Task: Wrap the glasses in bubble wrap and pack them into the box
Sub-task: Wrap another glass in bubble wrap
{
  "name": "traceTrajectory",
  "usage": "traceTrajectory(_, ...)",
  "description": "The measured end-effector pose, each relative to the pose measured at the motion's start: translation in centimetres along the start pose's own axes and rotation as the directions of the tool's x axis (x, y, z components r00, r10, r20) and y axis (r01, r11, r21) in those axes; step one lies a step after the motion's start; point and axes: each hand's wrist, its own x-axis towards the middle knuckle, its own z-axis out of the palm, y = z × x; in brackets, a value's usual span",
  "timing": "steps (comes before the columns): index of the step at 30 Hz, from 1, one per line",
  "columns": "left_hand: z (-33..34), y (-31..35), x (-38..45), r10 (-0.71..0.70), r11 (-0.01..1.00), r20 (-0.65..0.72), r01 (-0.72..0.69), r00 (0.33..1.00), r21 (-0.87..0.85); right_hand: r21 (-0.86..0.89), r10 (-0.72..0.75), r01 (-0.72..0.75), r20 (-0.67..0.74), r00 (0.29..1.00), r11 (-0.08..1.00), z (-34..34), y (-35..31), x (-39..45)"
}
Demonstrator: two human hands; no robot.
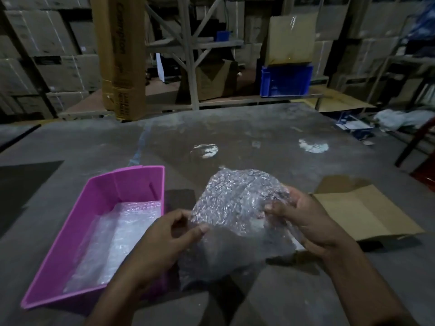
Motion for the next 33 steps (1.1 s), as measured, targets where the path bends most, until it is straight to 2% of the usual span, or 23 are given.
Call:
traceTrajectory(2, 0.4, -0.1, 0.4, -0.031, 0.999, 0.066, 0.034, 0.997, -0.038, -0.044, 0.074, -0.072, 0.046, 0.996, 0.996, -0.8, -0.4, 0.1)
traceTrajectory(5, 1.8, 0.4, 1.4, -0.058, 0.988, 0.089, 0.070, 0.994, -0.140, -0.065, 0.175, -0.168, 0.134, 0.975, 0.984, -1.0, -0.4, 0.3)
traceTrajectory(8, 3.5, -0.2, 2.3, -0.040, 0.927, 0.139, 0.089, 0.989, -0.363, -0.128, 0.213, -0.186, 0.240, 0.947, 0.974, -0.7, -0.1, 0.3)
traceTrajectory(10, 4.6, -0.9, 2.3, -0.023, 0.877, 0.108, 0.072, 0.994, -0.475, -0.152, 0.237, -0.202, 0.264, 0.935, 0.967, -0.9, 0.2, 0.5)
traceTrajectory(13, 5.5, -1.4, 1.8, -0.067, 0.793, 0.000, 0.053, 0.998, -0.607, -0.070, 0.228, -0.217, 0.292, 0.929, 0.974, -1.8, 0.4, 0.9)
traceTrajectory(15, 5.5, -1.6, 1.5, -0.123, 0.763, -0.051, 0.061, 0.991, -0.643, -0.057, 0.171, -0.164, 0.168, 0.971, 0.985, -2.6, 0.6, 1.1)
traceTrajectory(17, 5.4, -1.7, 1.3, -0.144, 0.793, -0.094, 0.058, 0.985, -0.606, -0.056, 0.090, -0.088, 0.022, 0.996, 0.995, -3.2, 0.9, 1.2)
traceTrajectory(19, 5.6, -1.2, 1.2, -0.140, 0.815, -0.137, 0.036, 0.981, -0.579, -0.049, 0.036, -0.039, -0.063, 0.997, 0.998, -3.4, 1.2, 0.9)
traceTrajectory(22, 6.0, -1.0, 1.3, -0.113, 0.865, -0.272, -0.040, 0.956, -0.501, -0.061, -0.060, 0.053, -0.120, 0.991, 0.997, -3.6, 1.9, 0.8)
traceTrajectory(25, 5.8, -1.5, 1.3, -0.068, 0.923, -0.369, -0.082, 0.927, -0.375, -0.084, -0.109, 0.099, -0.120, 0.987, 0.992, -3.5, 2.4, 0.6)
traceTrajectory(30, 5.0, -1.0, 1.2, 0.152, 0.973, -0.345, -0.200, 0.926, -0.110, -0.141, -0.099, 0.084, -0.097, 0.990, 0.986, -3.9, 3.0, 0.4)
traceTrajectory(33, 4.8, -0.5, 1.3, 0.153, 0.974, -0.280, -0.192, 0.948, -0.118, -0.182, -0.115, 0.095, -0.103, 0.988, 0.979, -3.8, 2.7, 0.5)
